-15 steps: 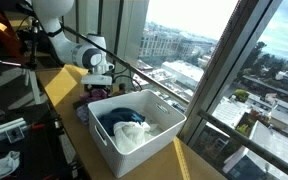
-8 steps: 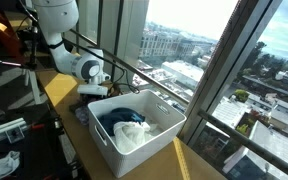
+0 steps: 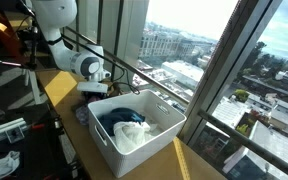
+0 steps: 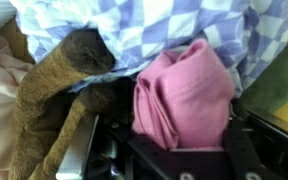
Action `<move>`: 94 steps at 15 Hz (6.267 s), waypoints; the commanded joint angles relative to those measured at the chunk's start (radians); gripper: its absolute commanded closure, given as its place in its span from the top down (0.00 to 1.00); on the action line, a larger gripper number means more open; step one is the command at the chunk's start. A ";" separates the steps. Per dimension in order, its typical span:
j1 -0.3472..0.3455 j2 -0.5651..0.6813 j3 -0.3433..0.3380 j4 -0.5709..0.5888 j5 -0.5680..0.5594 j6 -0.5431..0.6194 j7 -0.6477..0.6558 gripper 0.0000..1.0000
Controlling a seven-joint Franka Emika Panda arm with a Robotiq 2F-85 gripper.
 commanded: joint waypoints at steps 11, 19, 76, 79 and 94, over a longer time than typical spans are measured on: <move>-0.225 -0.366 0.112 -0.097 0.252 -0.077 -0.255 0.00; -0.204 -0.459 0.069 -0.079 0.339 -0.117 -0.353 0.00; -0.295 -0.383 -0.164 0.081 0.614 -0.189 -0.560 1.00; -0.301 -0.378 -0.150 0.088 0.620 -0.198 -0.592 1.00; -0.313 -0.377 -0.145 0.110 0.621 -0.282 -0.840 1.00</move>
